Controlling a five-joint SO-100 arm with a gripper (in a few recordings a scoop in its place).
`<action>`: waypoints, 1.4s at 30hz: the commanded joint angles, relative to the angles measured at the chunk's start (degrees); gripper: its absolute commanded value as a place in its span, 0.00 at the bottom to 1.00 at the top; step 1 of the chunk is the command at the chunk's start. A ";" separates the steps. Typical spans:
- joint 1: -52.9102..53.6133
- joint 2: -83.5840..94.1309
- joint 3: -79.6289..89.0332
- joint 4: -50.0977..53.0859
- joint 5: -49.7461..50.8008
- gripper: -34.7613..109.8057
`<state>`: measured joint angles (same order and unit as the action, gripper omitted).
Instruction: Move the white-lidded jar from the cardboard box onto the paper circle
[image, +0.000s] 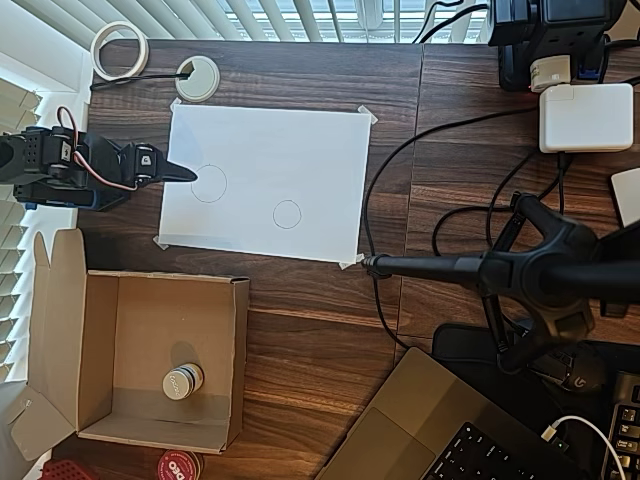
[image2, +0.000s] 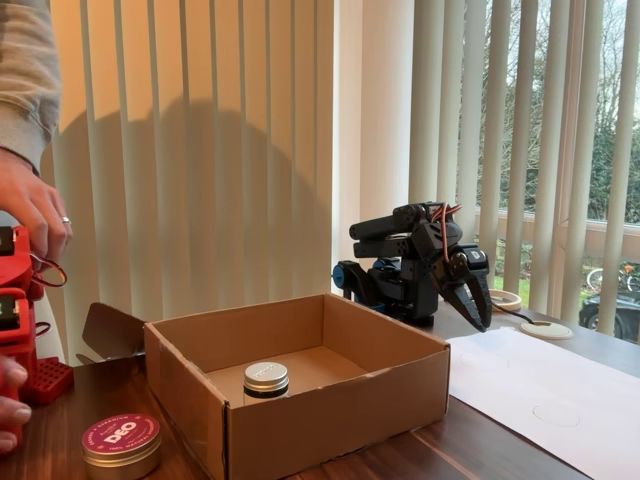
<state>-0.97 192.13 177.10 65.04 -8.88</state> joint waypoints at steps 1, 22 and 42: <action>-1.41 3.69 -0.53 -0.97 -1.32 0.24; -2.64 3.78 -0.44 -0.97 -2.81 0.24; -2.81 3.78 -0.44 -0.97 -2.81 0.24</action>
